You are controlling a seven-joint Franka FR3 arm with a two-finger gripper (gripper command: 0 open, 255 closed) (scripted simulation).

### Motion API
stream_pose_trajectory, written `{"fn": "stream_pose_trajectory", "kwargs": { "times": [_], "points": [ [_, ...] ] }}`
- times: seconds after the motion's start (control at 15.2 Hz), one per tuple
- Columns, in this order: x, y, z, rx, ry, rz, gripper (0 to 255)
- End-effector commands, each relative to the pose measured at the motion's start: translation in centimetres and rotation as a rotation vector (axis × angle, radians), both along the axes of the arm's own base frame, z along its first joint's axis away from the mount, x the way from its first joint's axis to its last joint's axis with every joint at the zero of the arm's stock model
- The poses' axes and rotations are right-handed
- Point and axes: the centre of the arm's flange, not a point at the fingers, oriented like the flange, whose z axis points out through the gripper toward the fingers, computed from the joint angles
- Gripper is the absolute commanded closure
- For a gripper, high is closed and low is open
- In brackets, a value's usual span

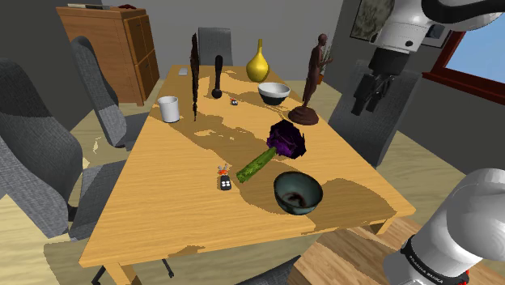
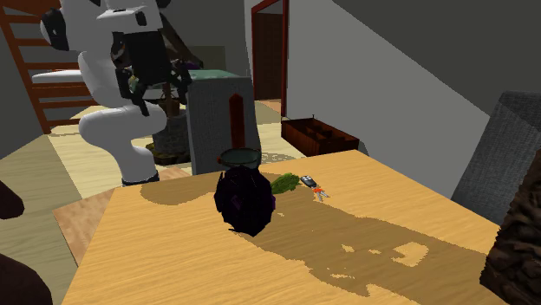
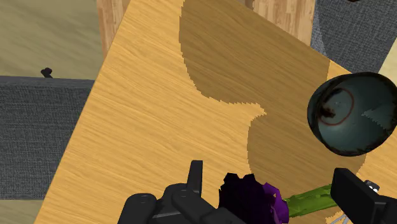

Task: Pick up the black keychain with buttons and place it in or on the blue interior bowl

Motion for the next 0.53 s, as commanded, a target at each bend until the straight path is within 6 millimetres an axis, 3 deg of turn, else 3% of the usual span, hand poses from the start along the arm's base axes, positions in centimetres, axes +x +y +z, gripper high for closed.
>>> {"fn": "stream_pose_trajectory", "kwargs": {
  "times": [0.0, 0.46],
  "points": [
    [0.0, 0.0, 0.0, 0.000, 0.000, 0.000, 0],
    [5.3, 7.5, -3.5, -0.026, 0.042, -0.069, 0]
  ]
}}
